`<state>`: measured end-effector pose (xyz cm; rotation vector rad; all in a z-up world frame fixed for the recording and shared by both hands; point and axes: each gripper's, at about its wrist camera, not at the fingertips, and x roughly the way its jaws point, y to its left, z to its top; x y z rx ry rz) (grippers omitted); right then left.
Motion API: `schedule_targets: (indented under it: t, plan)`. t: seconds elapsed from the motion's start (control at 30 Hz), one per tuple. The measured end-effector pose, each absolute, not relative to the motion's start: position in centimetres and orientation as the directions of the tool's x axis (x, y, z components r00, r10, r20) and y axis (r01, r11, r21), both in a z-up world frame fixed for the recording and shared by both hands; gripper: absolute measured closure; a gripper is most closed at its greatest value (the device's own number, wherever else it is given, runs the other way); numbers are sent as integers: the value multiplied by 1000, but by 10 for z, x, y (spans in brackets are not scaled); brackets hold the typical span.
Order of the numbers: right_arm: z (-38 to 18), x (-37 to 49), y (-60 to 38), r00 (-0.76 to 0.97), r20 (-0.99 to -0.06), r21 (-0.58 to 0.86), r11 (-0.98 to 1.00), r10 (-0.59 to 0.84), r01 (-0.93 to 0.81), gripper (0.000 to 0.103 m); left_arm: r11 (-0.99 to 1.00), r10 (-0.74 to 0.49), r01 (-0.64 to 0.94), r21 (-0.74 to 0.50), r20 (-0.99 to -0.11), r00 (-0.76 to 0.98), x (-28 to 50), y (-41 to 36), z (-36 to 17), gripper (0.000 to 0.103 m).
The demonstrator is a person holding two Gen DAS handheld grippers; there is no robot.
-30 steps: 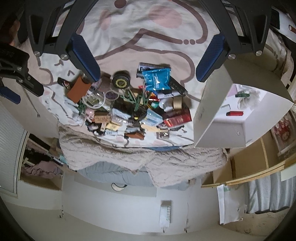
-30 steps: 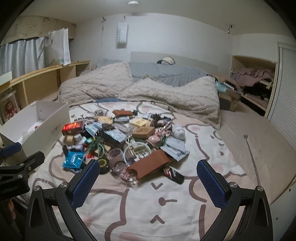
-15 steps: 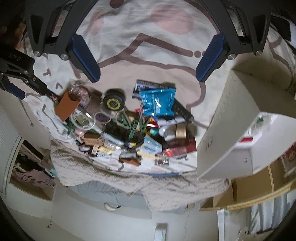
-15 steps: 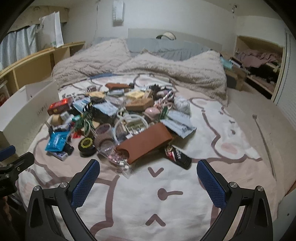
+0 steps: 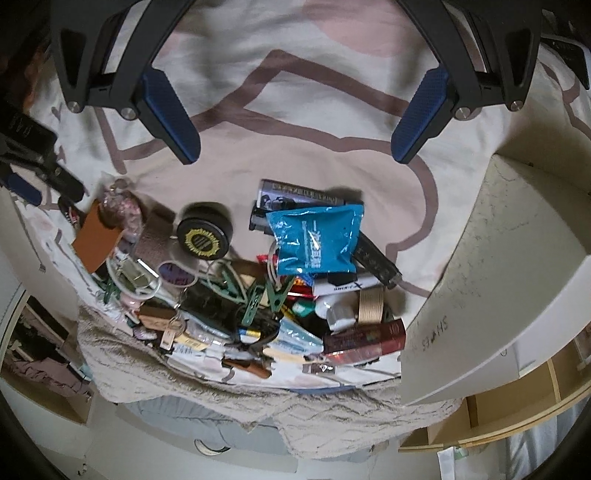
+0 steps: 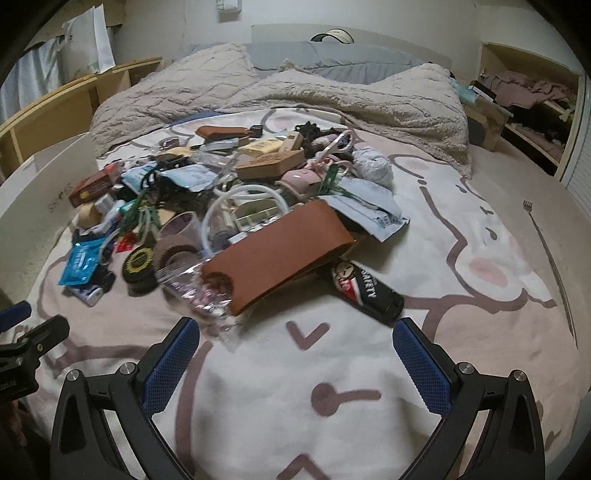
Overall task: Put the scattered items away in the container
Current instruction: 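Move both tools toward the pile of items on the bed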
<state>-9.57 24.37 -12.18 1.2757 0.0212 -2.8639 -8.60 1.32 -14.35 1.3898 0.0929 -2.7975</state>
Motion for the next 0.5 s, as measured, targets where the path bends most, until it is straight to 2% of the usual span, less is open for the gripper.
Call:
schedule_targets:
  t: [0.2,0.33,0.5]
  plan:
    - [-126,-111,261,-667,-744,-30,-999,39,-26,0,-997,-7,68,-39,-822,-569,-89,8,-163,0]
    - [-132,-122,272,-640,-761,-98,-994,102,-42,0,-998,-17,62,-22,-820,-573,-88,9,-168,0]
    - [-141,-131,281,-661,-733,-200,-980,164,-22,0,-997,-7,72,-39,-836,-549,-91,6,-174,0]
